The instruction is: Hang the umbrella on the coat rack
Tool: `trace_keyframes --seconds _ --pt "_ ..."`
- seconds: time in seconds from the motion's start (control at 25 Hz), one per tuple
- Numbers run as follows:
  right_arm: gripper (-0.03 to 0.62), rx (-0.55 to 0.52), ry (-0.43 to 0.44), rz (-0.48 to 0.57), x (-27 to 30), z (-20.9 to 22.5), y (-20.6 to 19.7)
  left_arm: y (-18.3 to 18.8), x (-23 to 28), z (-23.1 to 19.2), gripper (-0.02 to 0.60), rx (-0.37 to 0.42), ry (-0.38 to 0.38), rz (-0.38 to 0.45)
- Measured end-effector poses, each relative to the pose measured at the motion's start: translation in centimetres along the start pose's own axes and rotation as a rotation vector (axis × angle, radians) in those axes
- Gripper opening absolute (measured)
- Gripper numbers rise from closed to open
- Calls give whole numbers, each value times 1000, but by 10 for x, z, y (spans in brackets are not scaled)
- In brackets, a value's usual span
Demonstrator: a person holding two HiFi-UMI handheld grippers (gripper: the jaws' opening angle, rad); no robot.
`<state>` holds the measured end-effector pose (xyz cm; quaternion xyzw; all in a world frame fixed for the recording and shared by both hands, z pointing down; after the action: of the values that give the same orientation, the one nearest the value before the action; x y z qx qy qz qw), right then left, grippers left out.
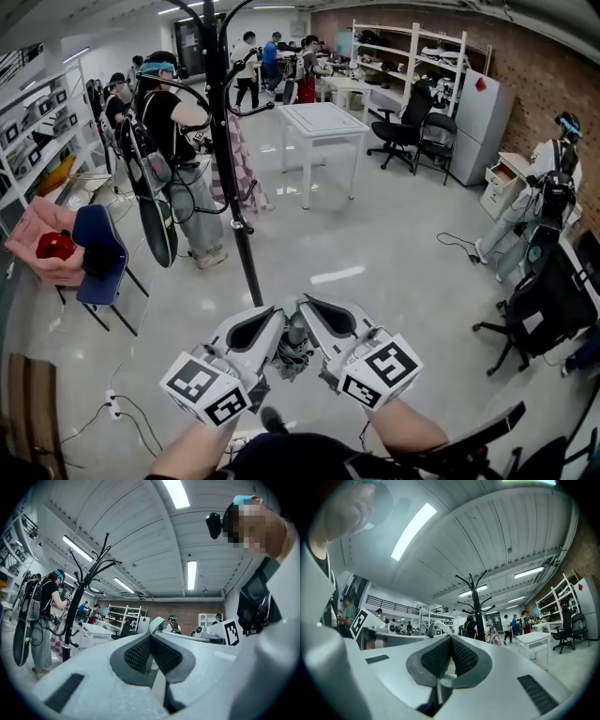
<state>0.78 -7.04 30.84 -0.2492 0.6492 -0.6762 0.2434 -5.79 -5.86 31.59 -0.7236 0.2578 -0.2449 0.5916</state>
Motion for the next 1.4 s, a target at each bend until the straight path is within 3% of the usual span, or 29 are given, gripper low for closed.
trace_keyframes --seconds 0.16,0.44,0.92,1.4 --pt "8 6 -13 -11 36 -2 4 9 -8 -36 11 -10 -11 2" --pt "8 0 -33 -34 65 27 0 9 21 -67 11 -29 -45 9" --pt "8 -12 -89 -19 123 53 11 30 38 -128 11 4 -90 28" --pt "8 -54 -32 37 165 102 38 64 83 -161 11 37 -64 55"
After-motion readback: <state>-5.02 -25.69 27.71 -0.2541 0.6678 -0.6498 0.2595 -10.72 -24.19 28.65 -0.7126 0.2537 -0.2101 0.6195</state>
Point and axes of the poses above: the fingertips, and each gripper's own axes: x forward along the fingers, z to its right, y out of its top, the point moved 2 cm from there along -x, backward along the fingers, and after that the axes turned 10 degrees about -z, right-handed, at the moved point
